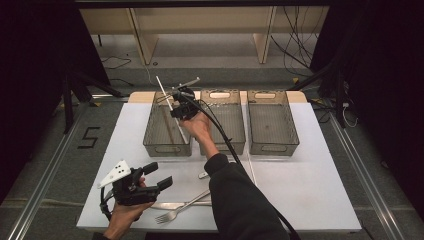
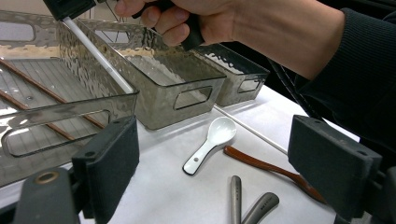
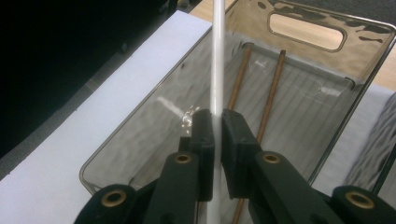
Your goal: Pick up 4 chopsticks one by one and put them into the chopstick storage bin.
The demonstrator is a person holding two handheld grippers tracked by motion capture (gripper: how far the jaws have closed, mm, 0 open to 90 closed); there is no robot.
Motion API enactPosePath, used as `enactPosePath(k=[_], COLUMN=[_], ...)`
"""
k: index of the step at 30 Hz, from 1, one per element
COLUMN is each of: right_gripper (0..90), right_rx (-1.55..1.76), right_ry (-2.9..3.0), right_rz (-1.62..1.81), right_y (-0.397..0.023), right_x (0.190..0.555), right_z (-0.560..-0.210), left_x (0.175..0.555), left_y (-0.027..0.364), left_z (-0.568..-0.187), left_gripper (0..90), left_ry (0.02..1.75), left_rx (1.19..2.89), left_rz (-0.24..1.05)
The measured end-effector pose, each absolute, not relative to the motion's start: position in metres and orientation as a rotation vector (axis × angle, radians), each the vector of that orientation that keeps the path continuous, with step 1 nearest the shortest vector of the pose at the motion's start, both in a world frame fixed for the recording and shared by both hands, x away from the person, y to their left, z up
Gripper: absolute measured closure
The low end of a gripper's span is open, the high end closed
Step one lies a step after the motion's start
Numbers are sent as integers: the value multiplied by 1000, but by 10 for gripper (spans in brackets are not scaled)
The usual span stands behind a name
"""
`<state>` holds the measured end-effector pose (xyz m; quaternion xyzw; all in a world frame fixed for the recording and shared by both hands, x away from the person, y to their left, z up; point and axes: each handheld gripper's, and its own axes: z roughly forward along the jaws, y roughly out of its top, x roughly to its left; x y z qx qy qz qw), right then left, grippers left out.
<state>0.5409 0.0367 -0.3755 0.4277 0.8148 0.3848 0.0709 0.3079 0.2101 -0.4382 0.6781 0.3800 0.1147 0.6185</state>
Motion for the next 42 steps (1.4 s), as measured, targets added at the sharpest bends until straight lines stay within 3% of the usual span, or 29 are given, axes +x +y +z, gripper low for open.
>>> enactPosePath(k=[12,23,35,42], right_gripper=[834,757,463,392], right_rx=[1316,1331,1246,1196], right_ry=[2462,2468,2516,2526], right_rz=[1123,1118,1135,1122], right_y=[35,30,10,-20], right_x=[543,543,530,511], right_z=[-385,-385,-361,-349], left_x=[308,308,308,308], left_y=[210,210,210,209], left_z=[-438,-438,-439,-439], left_gripper=[162,162,161,162], left_ry=[874,875,875,876], left_rx=[1561,1560,1564,1570], left_rz=[263,263,262,266])
